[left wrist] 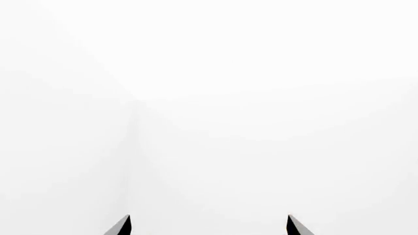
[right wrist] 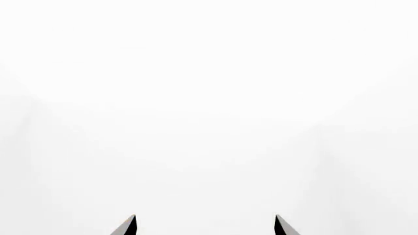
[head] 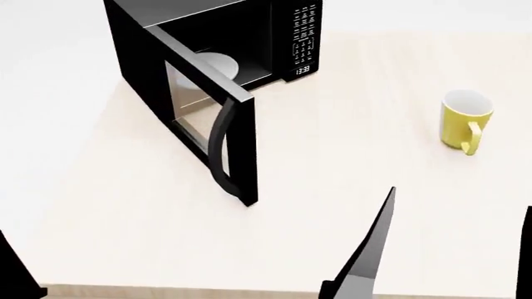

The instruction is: Close the microwave.

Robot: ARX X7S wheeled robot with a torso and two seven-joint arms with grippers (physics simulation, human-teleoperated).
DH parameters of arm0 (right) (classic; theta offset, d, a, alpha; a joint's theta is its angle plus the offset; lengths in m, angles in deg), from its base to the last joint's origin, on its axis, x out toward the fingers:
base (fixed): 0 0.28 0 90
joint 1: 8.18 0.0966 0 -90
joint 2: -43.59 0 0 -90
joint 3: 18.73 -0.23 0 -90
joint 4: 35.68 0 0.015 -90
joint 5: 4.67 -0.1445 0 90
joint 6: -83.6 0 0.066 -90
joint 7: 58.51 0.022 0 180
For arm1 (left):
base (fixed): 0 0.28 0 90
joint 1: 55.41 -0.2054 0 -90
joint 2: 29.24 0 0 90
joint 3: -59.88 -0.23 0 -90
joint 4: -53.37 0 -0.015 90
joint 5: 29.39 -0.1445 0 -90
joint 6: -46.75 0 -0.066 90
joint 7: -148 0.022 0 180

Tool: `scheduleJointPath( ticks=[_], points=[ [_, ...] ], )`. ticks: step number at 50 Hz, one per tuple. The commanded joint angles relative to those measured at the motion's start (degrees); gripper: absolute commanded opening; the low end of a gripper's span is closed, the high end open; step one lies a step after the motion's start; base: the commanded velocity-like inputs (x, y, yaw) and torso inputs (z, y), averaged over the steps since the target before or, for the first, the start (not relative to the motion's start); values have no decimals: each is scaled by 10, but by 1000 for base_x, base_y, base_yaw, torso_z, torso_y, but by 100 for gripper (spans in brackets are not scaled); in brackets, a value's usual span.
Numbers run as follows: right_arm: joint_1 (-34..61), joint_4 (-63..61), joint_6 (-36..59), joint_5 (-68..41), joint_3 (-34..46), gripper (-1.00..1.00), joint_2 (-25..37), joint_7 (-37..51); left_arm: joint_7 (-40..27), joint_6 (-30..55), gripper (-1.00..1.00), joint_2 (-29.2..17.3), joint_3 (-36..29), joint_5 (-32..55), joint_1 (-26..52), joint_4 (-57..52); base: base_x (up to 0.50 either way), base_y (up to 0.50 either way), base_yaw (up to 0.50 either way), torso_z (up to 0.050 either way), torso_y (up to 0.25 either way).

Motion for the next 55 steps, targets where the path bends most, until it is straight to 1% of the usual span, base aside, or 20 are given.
scheduleJointPath(
  ticks=[1, 6, 18, 27, 55],
  points=[
    [4, -17, 46, -15, 18, 100, 11, -14, -4, -3, 100, -4, -8, 0, -1, 6, 434, -176, 0, 0, 0],
    [4, -20, 61, -1, 21, 100, 13, -10, -5, -4, 100, -7, -11, 1, -1, 8, 497, -153, 0, 0, 0],
    [2, -18, 56, 23, 35, 100, 21, -7, -10, -5, 100, -11, -14, 1, 0, 8, 500, -108, 0, 0, 0],
    [-2, -15, 51, 43, 50, 100, 28, -8, -14, -8, 100, -14, -18, 1, 0, 13, 500, -5, 0, 0, 0],
    [-5, -5, 45, 49, 63, 100, 39, 3, -22, -12, 100, -23, -32, 1, -2, 21, 500, 0, 0, 0, 1]
  ],
)
